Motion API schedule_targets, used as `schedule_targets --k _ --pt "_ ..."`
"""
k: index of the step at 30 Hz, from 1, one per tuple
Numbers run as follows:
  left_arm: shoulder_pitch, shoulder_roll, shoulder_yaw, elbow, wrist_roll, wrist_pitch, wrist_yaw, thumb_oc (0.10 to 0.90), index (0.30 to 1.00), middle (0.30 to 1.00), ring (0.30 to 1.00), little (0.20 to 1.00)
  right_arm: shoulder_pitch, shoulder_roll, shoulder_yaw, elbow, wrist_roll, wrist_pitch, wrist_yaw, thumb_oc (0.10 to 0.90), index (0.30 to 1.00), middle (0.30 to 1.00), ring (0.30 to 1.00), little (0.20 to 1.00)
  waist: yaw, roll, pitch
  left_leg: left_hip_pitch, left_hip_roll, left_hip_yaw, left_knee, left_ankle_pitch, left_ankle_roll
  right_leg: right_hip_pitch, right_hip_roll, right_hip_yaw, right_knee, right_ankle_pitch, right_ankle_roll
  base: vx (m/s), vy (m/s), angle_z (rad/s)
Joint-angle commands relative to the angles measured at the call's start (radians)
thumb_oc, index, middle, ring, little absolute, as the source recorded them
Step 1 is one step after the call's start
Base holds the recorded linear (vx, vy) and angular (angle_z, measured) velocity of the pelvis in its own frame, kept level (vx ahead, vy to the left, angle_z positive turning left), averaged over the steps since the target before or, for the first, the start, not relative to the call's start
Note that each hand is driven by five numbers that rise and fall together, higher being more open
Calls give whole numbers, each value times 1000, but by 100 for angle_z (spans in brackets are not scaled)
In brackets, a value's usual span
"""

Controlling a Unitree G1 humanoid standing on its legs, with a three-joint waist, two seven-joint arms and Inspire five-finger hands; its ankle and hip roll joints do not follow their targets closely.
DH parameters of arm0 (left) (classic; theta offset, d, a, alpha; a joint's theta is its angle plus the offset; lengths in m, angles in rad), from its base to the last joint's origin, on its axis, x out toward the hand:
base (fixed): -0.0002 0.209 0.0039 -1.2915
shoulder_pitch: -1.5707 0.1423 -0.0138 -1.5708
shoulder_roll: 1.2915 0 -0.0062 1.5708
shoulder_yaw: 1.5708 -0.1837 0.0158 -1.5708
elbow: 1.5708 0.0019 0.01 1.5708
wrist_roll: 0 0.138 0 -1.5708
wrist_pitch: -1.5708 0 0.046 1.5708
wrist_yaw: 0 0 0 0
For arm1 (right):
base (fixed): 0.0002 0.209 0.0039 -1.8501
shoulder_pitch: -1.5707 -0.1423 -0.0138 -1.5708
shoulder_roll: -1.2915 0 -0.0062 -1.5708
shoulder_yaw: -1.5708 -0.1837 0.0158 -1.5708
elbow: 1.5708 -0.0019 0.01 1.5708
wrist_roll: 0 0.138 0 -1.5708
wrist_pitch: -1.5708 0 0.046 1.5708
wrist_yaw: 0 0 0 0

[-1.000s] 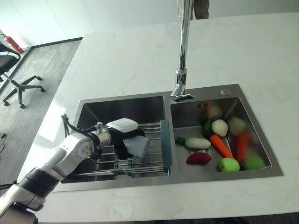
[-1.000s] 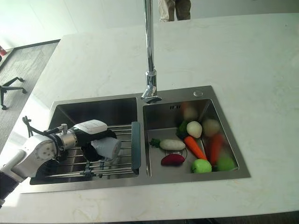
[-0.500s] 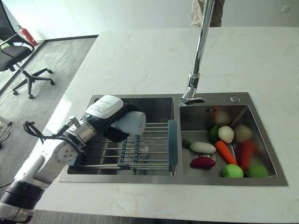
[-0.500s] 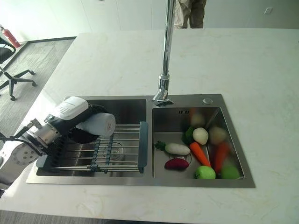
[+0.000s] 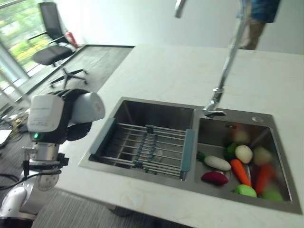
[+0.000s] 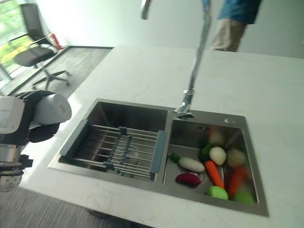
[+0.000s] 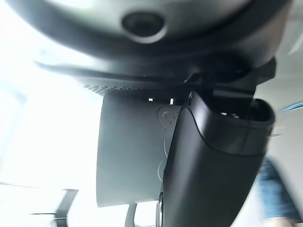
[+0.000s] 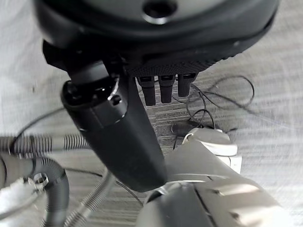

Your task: Place the dishes in the dishwasher.

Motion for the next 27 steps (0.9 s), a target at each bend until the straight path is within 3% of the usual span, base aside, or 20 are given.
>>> schedule_targets --k 1,3,5,7,8,11,12,13,15,17,19,22,24,27 --pt "-143 65 158 18 27 -45 253 400 300 300 300 300 -65 21 -10 -8 30 33 -21 800 900 900 900 900 -44 18 5 18 163 115 128 -151 -131 -13 -100 -27 120 -144 90 -420 473 95" --pt "-149 63 146 26 27 -45 278 400 300 300 300 300 -73 15 -25 3 72 36 -25 800 900 900 900 900 -50 14 8 42 169 143 128 -146 -123 -8 -120 -42 120 -129 93 -288 453 160" --pt "-168 61 132 37 4 -59 305 400 300 300 300 300 -79 12 -56 11 126 27 -43 800 900 900 900 900 -71 12 4 89 203 220 128 -136 -104 -2 -172 -81 120 -83 97 -254 594 200" --pt "-177 64 126 39 1 -65 312 400 300 300 300 300 -77 16 -69 12 129 16 -56 800 900 900 900 900 -74 16 5 94 200 227 128 -141 -97 1 -198 -95 120 -65 108 -107 568 145" --pt "-178 85 130 36 -19 -79 303 400 300 300 300 300 -80 15 -78 18 144 5 -81 800 900 900 900 900 -61 29 6 86 156 203 128 -169 -87 6 -232 -101 120 -40 127 -63 721 124" --pt "-202 124 121 25 -11 -80 280 400 300 300 300 300 -79 55 -96 1 96 -26 -95 800 900 900 900 900 -20 29 4 69 38 151 128 -230 -34 25 -328 -126 120 36 159 -54 698 65" --pt "-203 125 120 25 -10 -81 279 400 300 300 300 300 -77 58 -98 -1 92 -26 -96 800 900 900 900 900 -23 26 4 68 33 149 128 -232 -31 27 -333 -129 120 38 162 18 504 100" --pt "-195 131 124 26 -9 -78 280 400 300 300 300 300 -79 78 -83 -18 23 -35 -97 800 900 900 900 900 -15 29 0 67 0 122 128 -251 -5 38 -325 -115 120 65 160 36 344 116" --pt "-186 139 129 28 -8 -74 285 400 300 300 300 300 -82 84 -70 -26 -5 -35 -95 800 900 900 900 900 -17 32 -2 66 -13 104 128 -260 10 41 -304 -98 120 71 158 46 268 84" --pt "-190 140 118 46 16 -83 284 400 300 300 300 300 -86 97 -9 -59 -57 -27 -84 800 900 900 900 900 -36 51 -2 43 -35 19 128 -250 48 44 -116 -31 120 -23 103 19 221 86" --pt "-200 134 95 52 33 -99 275 400 300 300 300 300 -89 95 36 -82 -59 -23 -70 800 900 900 900 900 -41 44 4 29 -61 -51 128 -248 55 35 -2 31 120 -108 67 37 72 171" --pt "-225 123 38 47 39 -160 265 400 300 300 300 300 -85 87 69 -102 24 -26 -59 800 900 900 900 900 -68 22 25 22 -121 -164 128 -238 58 6 118 207 120 -155 28 24 -71 190" --pt "-225 109 1 48 51 -183 274 400 300 300 300 300 -83 87 68 -105 38 -20 -54 800 900 900 900 900 -76 18 27 15 -140 -198 128 -223 50 -29 142 260 120 -136 29 8 -57 285" --pt "-197 73 -23 20 87 -209 232 400 300 300 300 300 -104 82 62 -82 70 3 -10 800 900 900 900 900 -57 7 23 22 -124 -173 128 -218 34 -36 125 223 120 -132 33 -14 -110 176"
